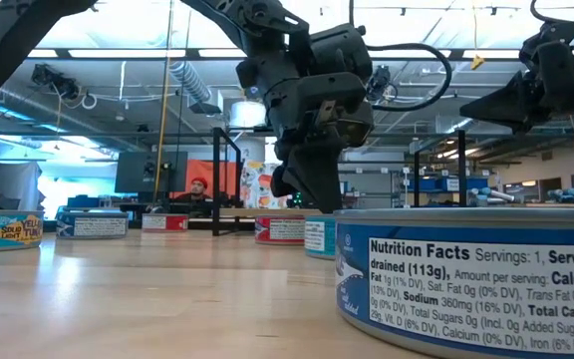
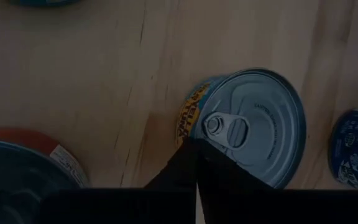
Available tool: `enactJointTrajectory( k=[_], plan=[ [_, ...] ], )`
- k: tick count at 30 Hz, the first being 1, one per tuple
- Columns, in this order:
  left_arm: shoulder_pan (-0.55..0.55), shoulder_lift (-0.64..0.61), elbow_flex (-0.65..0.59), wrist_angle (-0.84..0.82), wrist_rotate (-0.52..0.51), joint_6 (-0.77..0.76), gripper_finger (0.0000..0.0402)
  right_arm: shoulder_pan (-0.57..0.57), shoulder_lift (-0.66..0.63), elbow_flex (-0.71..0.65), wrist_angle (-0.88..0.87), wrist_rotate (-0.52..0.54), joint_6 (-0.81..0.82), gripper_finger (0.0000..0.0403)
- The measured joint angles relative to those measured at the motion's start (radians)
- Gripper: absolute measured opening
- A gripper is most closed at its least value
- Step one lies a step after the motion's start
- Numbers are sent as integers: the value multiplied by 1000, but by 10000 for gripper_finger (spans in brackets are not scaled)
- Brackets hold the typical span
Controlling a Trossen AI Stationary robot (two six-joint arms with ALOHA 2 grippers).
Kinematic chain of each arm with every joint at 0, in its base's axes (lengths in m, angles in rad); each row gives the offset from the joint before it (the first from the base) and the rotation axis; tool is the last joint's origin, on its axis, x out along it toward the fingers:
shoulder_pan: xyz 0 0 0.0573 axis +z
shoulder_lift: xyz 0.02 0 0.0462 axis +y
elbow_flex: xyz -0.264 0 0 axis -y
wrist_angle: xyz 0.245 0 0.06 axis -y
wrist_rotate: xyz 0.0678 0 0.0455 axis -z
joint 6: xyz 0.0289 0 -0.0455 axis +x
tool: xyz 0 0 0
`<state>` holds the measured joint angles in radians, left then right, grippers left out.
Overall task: Stack canned seafood by type on shelf
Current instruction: Put the light blue tuna can on the shelf
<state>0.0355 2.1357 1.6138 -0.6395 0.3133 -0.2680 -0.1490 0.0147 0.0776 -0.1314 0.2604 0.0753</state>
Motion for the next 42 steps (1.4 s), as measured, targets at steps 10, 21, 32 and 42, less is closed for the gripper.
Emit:
enactJointTrajectory(
  k=[10,21,32,42],
  plan=[
    [59,1,3,-8,66,-24,2,0,0,0,0,0,0,30],
    [96,1,192,-15,74,5,1,0,0,0,0,0,0,30],
    [102,1,327,-103,55,119,0,0,0,0,0,0,0,30],
    [106,-1,223,74,158,295,0,0,0,0,0,0,0,30]
  ],
)
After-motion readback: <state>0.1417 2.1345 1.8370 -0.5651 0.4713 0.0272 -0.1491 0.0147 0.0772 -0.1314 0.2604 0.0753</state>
